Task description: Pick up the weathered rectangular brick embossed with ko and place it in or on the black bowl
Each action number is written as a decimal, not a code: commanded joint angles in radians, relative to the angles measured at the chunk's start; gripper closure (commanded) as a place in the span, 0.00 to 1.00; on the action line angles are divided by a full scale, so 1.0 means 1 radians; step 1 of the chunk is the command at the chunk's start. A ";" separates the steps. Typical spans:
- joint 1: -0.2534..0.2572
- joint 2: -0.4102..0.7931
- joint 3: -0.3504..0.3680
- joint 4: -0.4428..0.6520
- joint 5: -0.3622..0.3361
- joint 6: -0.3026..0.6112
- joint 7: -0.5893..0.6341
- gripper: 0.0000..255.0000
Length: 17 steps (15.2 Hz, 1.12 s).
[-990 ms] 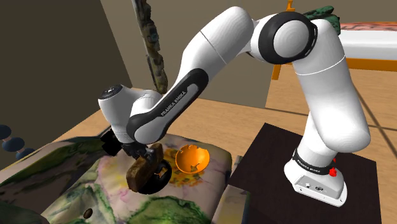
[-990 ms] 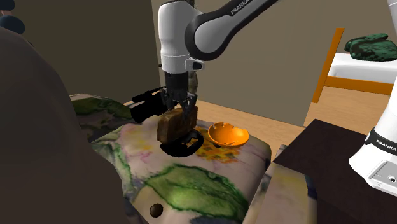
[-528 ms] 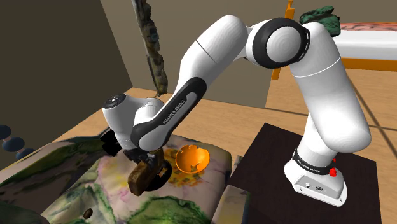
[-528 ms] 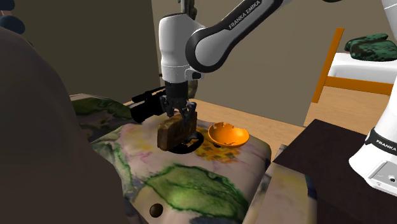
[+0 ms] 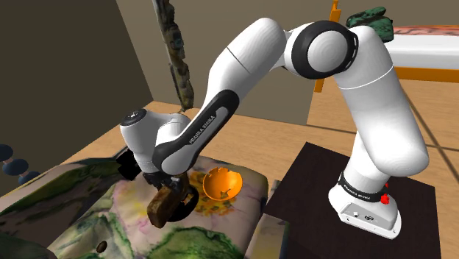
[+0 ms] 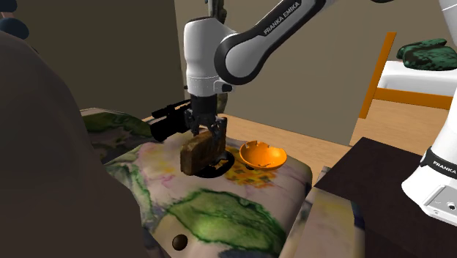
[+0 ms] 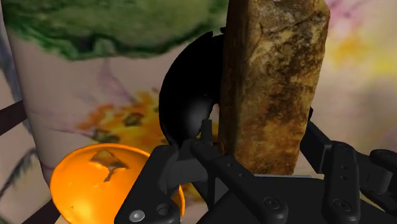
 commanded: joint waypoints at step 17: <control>-0.016 -0.071 0.025 0.016 0.038 -0.089 -0.022 0.00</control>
